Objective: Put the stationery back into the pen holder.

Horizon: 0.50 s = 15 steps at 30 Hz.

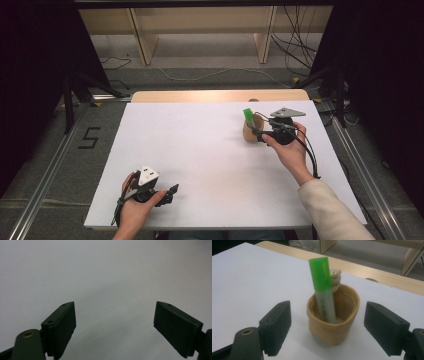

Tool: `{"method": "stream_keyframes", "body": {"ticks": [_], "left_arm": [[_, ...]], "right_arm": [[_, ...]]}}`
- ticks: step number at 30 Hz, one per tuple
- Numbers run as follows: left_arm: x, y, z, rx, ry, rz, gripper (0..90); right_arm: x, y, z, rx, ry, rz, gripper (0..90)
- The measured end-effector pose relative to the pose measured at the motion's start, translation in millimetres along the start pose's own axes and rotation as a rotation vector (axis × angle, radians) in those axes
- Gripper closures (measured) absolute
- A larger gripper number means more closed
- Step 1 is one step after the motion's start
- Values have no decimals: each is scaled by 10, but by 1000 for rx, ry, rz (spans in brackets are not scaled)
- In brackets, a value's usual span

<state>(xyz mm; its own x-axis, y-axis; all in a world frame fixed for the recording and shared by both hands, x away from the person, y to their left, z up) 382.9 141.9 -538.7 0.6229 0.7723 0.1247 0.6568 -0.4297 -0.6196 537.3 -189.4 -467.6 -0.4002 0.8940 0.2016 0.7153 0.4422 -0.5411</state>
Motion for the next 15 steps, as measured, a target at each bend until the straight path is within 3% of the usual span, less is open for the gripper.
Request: {"method": "stream_keyframes", "body": {"ticks": [15], "left_arm": [[-1, 8, 3, 1, 1, -3, 179]], "right_arm": [[124, -230, 225, 58, -31, -71, 215]]}}
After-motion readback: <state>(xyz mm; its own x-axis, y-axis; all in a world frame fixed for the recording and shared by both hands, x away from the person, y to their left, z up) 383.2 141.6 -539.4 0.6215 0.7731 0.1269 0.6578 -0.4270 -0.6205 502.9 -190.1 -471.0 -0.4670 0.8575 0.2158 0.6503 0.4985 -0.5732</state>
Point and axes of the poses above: each handheld gripper's, and its own axes: y roughly forward along the jaws, z roughly out of its underside, x roughly to its left, the point moved 9 cm from there along y, roughly forward along the jaws, and after that the axes turned 13 degrees about y, right-handed, at the moved point
